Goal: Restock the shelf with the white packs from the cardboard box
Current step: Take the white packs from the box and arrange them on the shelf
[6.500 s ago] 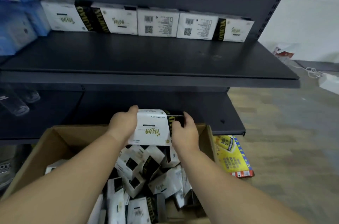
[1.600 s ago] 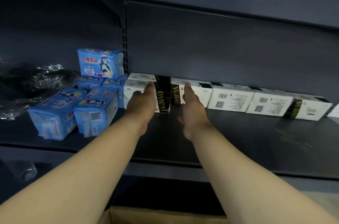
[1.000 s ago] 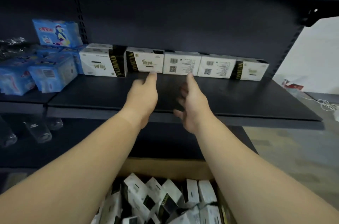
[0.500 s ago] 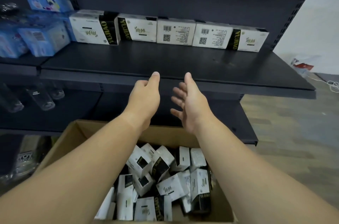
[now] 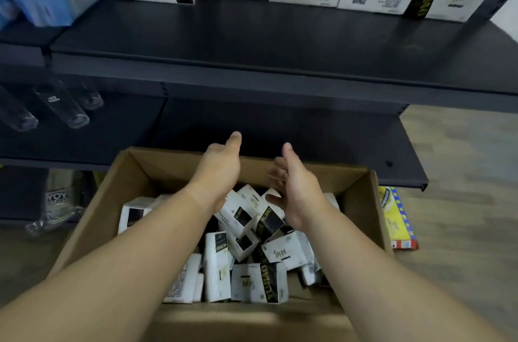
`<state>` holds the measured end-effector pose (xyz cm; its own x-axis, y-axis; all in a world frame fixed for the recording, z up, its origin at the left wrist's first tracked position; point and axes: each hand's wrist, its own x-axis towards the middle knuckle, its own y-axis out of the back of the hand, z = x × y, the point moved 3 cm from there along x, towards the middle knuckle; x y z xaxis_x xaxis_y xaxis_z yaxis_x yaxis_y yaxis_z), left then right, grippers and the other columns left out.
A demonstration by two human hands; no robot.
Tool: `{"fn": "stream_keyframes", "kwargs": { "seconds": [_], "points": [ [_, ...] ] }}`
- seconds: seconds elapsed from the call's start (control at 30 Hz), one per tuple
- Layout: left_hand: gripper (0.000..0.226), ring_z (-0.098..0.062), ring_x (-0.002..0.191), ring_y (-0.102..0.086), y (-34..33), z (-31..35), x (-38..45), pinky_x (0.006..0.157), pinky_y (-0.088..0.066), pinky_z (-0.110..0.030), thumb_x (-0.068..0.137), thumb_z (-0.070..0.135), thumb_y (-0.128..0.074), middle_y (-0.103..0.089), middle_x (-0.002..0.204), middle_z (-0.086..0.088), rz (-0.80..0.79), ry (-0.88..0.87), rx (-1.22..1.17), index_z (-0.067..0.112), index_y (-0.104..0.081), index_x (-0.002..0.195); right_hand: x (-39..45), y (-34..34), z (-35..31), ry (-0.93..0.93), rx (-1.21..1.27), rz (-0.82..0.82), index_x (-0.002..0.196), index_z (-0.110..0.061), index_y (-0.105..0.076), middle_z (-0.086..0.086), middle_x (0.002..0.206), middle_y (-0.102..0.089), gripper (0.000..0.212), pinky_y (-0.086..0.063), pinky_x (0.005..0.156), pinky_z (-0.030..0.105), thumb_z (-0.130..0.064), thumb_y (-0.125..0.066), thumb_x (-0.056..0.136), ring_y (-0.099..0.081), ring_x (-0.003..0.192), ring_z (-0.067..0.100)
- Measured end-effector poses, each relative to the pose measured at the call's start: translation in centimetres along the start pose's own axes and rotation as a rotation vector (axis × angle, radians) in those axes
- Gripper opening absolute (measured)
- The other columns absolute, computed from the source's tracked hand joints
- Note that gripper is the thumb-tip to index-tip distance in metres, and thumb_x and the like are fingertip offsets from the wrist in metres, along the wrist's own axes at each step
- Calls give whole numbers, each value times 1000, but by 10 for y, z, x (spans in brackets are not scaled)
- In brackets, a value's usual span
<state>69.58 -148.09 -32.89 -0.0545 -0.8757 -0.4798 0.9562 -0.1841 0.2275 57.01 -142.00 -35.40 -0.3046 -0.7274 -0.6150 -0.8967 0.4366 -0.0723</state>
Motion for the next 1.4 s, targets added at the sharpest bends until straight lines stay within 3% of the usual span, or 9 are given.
{"fn": "stream_keyframes", "kwargs": {
  "seconds": [0.17,0.3,0.43,0.57,0.73,0.9,1.03,1.27,1.4],
  "points": [
    [72,-24,133,-41,11,-38,45,108,-29,-38,95,63,-39,-45,145,-7,-73,167,48,13,-37,147,27,-10,32,-106,3,51,140,-22,-48,-5,119,-61,62,-46,102,46,-64,-42,95,-59,108,13],
    [76,-27,130,-46,13,-58,76,108,-31,-39,95,64,-38,-48,143,-11,-105,258,104,11,-33,149,49,-16,57,-189,45,77,145,-21,-44,-6,117,-59,67,-44,105,48,-65,-42,94,-56,113,17],
    [70,-18,93,-58,11,-70,99,97,-38,-36,95,63,-39,-61,101,-4,-121,272,172,11,-42,142,63,-20,77,-263,63,128,143,-22,-45,-4,119,-56,66,-42,106,46,-66,-42,94,-53,111,19],
    [46,-15,79,-54,6,-82,113,89,-35,-35,99,58,-37,-57,85,-3,-163,306,241,15,-54,95,72,-17,101,-331,24,212,122,-28,-46,-4,102,-57,42,-42,93,38,-61,-42,96,-53,86,13],
    [69,-27,135,-40,5,-97,132,111,-27,-41,96,60,-41,-48,144,-8,-204,325,340,11,-41,145,76,-18,131,-427,13,238,131,-25,-48,-7,92,-49,50,-40,94,38,-60,-42,96,-49,93,21],
    [58,-22,120,-48,3,-108,142,106,-28,-36,99,54,-43,-59,119,-5,-257,311,354,9,-52,135,85,-22,145,-460,19,247,139,-20,-46,-8,93,-47,60,-41,102,38,-61,-45,95,-46,102,21],
    [38,-8,68,-43,-2,-113,142,90,-26,-31,100,50,-42,-50,74,6,-285,309,384,19,-53,80,90,-28,145,-483,14,222,142,-20,-43,1,121,-49,65,-36,97,37,-63,-45,94,-42,105,22],
    [35,-6,71,-42,4,-115,139,88,-29,-29,100,44,-47,-53,82,7,-306,259,354,14,-61,111,94,-28,150,-464,45,246,125,-17,-54,-2,102,-60,52,-47,95,41,-57,-53,91,-59,97,21],
    [27,-7,68,-46,5,-108,123,60,-32,-25,100,38,-48,-55,80,3,-288,264,316,19,-57,85,83,-17,137,-409,82,309,106,-23,-47,-8,86,-49,20,-36,78,33,-40,-53,97,-45,73,8]
  ]
}}
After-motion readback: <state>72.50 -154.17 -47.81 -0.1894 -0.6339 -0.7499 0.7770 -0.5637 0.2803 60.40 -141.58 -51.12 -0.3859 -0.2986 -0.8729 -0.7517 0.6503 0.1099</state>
